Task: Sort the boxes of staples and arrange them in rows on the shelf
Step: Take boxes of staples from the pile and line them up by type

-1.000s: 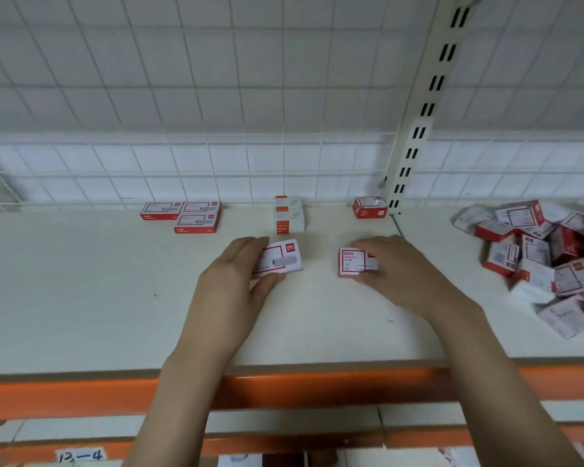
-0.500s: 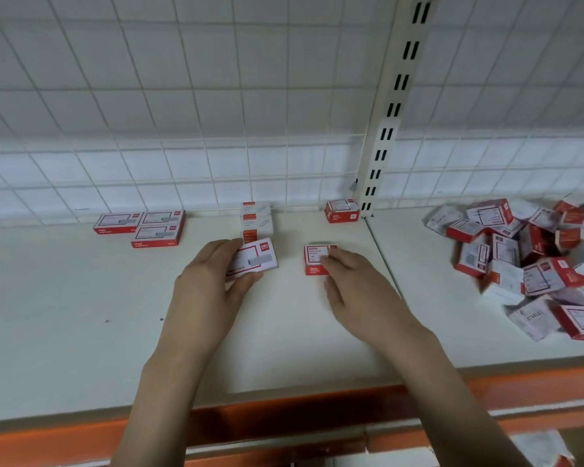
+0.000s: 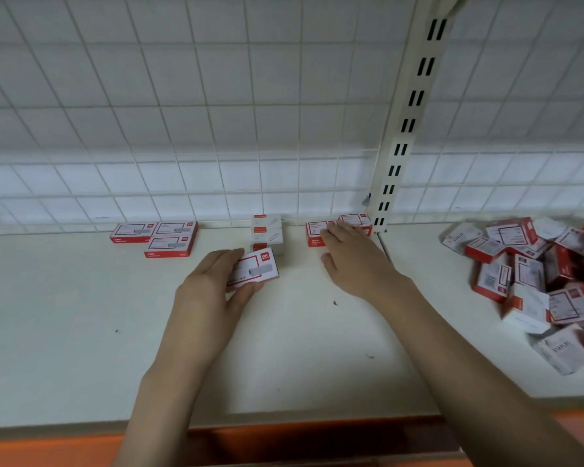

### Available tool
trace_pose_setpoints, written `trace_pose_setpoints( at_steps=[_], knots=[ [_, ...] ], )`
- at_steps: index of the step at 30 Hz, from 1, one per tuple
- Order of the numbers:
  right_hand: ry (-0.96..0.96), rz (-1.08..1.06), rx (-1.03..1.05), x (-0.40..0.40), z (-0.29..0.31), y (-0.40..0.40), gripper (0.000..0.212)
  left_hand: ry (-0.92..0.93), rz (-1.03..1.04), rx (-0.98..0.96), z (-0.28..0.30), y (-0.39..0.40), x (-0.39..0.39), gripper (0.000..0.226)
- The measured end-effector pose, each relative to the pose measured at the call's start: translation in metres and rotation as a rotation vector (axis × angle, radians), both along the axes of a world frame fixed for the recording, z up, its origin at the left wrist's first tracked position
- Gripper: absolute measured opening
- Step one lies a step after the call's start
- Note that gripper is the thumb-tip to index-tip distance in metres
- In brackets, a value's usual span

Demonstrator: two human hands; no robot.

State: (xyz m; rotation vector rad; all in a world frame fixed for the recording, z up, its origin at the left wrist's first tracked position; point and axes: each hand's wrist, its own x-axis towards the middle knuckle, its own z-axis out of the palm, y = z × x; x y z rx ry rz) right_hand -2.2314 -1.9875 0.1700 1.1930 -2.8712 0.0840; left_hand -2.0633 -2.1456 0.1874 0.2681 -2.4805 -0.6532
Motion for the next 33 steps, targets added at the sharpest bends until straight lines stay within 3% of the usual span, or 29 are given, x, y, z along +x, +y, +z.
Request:
trace_pose_setpoints(
  at_steps=[33],
  knots=[
    [0.020, 0.061, -0.105, -0.003, 0.001, -0.008, 0.055, 0.016, 0.104, 0.004, -0.004, 0.013, -0.001, 0.041]
  ],
)
